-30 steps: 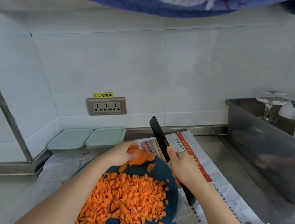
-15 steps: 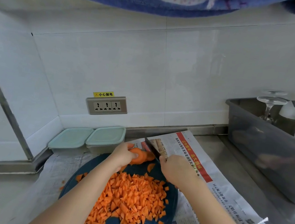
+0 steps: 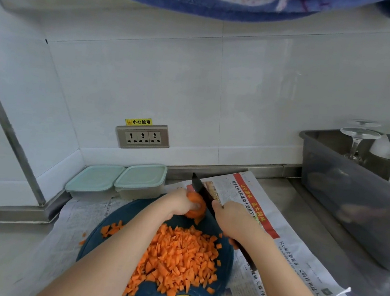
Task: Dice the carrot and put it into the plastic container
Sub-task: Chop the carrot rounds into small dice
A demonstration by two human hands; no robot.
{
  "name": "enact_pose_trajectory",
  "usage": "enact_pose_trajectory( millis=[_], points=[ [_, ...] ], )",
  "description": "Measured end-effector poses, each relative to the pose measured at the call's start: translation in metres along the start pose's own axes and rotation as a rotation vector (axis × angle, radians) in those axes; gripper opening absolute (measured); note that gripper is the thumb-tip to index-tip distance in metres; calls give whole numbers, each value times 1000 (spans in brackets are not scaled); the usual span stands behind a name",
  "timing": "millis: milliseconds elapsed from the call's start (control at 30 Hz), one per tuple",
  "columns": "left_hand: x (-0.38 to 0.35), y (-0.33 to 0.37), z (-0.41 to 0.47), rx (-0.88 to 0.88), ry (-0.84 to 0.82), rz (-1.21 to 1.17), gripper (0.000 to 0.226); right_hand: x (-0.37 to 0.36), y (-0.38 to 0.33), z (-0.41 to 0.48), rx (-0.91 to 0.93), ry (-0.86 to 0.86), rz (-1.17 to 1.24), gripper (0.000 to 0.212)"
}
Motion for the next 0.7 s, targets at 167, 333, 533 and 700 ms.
enact_pose_trajectory(
  millis=[167,333,533,700],
  points=[
    [5,11,1,71,-76,-29,53,10,5,-4,59,53,134,43],
    [-1,14,-1,-22,-70,8,62,19,8,-11,89,66,155,42],
    [4,7,-11,-204,34,-202,56,44,24,-26,102,87,85,59],
    [44,-11,-31,-199,4,-413,47,67,28,-40,127,148,-175,63]
  ],
)
Point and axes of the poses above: each hand's wrist, its own z-axis towards the middle knuckle, its own x-axis out of the back of the hand, y = z × x, the point moved 2 cm from there along z, towards the middle knuckle, and after that the axes turned 9 degrees about -y, right-handed, at the moved point
